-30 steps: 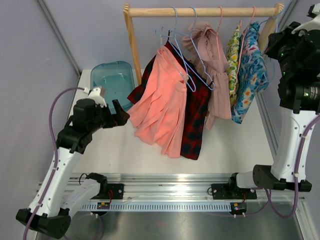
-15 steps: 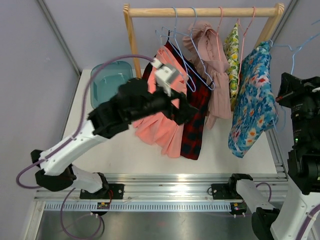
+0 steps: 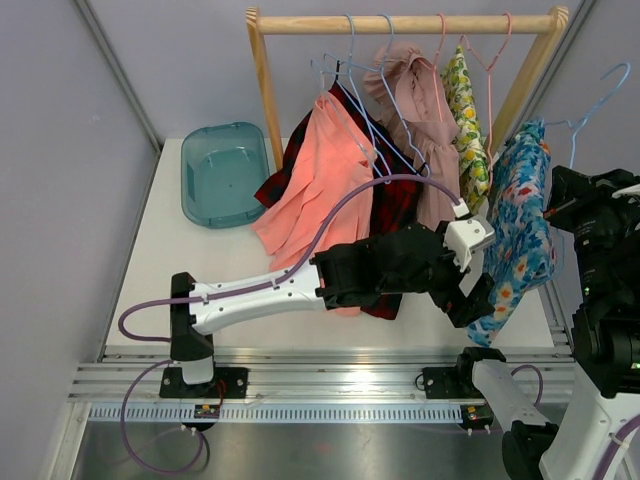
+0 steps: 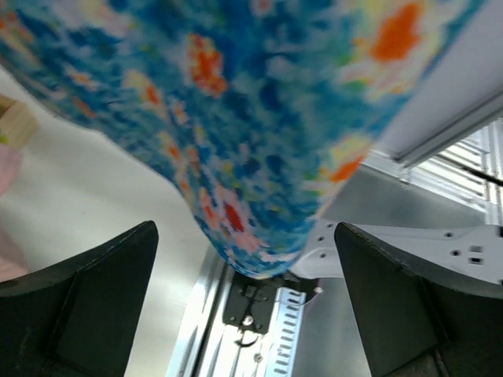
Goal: Remove the skirt from the hanger
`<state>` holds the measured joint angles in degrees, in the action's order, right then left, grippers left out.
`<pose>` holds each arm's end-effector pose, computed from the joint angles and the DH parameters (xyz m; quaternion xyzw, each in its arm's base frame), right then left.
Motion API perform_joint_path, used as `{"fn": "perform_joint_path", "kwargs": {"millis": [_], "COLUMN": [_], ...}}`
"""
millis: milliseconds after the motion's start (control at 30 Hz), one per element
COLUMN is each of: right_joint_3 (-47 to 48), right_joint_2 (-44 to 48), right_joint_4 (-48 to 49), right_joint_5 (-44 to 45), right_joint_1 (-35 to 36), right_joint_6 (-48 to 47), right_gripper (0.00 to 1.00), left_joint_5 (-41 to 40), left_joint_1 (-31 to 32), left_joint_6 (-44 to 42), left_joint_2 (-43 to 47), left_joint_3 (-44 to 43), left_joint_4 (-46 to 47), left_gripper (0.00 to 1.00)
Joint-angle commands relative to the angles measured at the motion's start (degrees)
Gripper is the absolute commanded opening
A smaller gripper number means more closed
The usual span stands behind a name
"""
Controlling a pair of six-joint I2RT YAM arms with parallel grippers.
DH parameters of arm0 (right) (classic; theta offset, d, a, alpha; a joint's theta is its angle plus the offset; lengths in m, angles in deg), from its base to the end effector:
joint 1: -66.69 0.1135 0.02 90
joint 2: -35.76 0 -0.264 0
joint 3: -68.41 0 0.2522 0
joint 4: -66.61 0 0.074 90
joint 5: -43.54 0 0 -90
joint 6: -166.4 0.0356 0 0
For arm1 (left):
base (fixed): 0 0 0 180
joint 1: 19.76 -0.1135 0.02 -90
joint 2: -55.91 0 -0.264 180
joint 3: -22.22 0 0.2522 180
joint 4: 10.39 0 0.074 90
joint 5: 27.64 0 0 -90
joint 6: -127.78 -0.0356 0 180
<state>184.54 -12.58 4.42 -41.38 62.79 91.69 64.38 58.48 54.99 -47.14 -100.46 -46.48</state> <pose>0.0485 -0.0065 0.5549 0.1442 0.6562 0.0438 0.7394 0.0848 -0.4136 0.4244 0.4158 0.6846 -0.4524 0.3922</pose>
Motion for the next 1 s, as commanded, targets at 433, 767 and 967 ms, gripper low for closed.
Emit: {"fn": "perform_joint_path", "kwargs": {"millis": [433, 767, 967], "right_joint_3": [0.9, 1.6, 3.4], "right_joint_2": [1.0, 1.0, -0.5], "right_joint_4": [4.1, 3.6, 3.9], "right_joint_5": [-0.5, -0.5, -0.3], "right_joint_1": [-0.1, 0.3, 0.6], "right_joint_6": [1.1, 1.5, 1.3], "right_gripper": [0.0, 0.0, 0.0], "left_joint_5": [3.0, -6.1, -6.5], "left_joint_1": [1.1, 1.1, 3.6], "left_joint_6": [3.3, 3.4, 6.1], "left_joint_2": [-1.2, -1.4, 10.8], "left_joint_3": [0.6, 6.9, 31.9], "left_joint_4": [11.6, 13.3, 19.8], "left_gripper": [0.99, 0.0, 0.0]}}
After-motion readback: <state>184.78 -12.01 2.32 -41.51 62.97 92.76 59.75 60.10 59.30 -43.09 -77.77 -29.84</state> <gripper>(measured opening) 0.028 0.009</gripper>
